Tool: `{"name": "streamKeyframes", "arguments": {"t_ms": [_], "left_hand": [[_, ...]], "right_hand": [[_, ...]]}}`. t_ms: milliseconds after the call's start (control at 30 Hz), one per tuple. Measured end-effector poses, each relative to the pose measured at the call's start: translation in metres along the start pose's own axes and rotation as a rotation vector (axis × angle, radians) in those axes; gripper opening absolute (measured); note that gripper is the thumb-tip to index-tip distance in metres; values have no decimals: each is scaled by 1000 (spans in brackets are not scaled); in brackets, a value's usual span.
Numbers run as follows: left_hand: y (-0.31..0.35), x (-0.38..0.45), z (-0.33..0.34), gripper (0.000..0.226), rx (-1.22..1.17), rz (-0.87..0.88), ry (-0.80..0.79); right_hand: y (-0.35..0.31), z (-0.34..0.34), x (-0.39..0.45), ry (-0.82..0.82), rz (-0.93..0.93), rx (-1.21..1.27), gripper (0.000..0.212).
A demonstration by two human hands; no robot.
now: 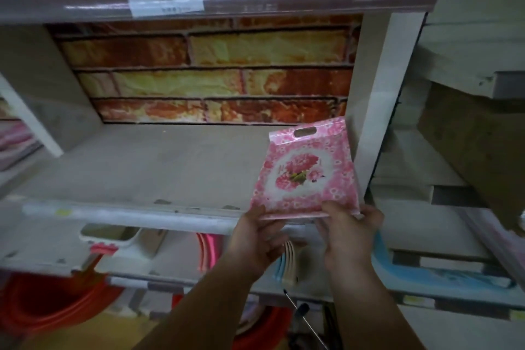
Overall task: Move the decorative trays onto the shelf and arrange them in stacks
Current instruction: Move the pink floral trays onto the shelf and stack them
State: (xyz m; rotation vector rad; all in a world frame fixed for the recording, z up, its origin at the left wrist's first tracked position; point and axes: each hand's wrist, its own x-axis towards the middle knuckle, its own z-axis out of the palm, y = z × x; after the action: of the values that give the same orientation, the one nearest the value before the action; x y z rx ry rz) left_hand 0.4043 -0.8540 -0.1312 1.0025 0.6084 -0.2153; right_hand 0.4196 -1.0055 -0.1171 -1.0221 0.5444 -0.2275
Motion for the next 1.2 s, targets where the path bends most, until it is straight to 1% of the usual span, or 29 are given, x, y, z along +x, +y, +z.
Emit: {"name": "streamKeyframes", "arguments": {"t_ms": [67, 267, 400, 500, 700, 833, 867, 933, 967, 1000, 1100, 1167, 1200], "left_hand": [[1, -8, -5, 31, -41, 13, -29], [2, -30, -38, 35, -161, 53, -86], [8, -50, -80, 36, -209, 112, -106], [17, -68, -124, 37, -252, 186, -132], [31, -110, -216, 40, -333, 378, -77], [42, -141, -287, 31, -408, 395, -22], [45, -148, -306, 31, -418, 395, -2], [51, -164, -343, 33, -437, 404, 26], [54, -172, -362, 34, -453, 410, 42], [57, -179, -379, 35, -468, 418, 54], [63, -202, -432, 34, -498, 486, 90], [64, -214, -464, 42, -506, 546, 133], [64, -220, -478, 47, -526, 571, 139]], "right_hand": [[0, 0, -9, -20, 8, 28, 60], [6, 0, -50, -38, 6, 95, 60], [22, 9, -91, -69, 9, 108, 64], [39, 24, -128, -132, 56, 90, 69], [72, 67, -209, -273, 133, 46, 47], [105, 95, -266, -356, 186, 17, 37], [115, 102, -278, -375, 201, 12, 40], [139, 118, -302, -412, 229, -1, 59], [152, 127, -315, -429, 249, -1, 65], [163, 136, -329, -447, 269, 0, 66], [194, 162, -368, -534, 318, 5, 52], [210, 175, -394, -603, 340, -15, 36], [218, 181, -406, -636, 352, -34, 32]]}}
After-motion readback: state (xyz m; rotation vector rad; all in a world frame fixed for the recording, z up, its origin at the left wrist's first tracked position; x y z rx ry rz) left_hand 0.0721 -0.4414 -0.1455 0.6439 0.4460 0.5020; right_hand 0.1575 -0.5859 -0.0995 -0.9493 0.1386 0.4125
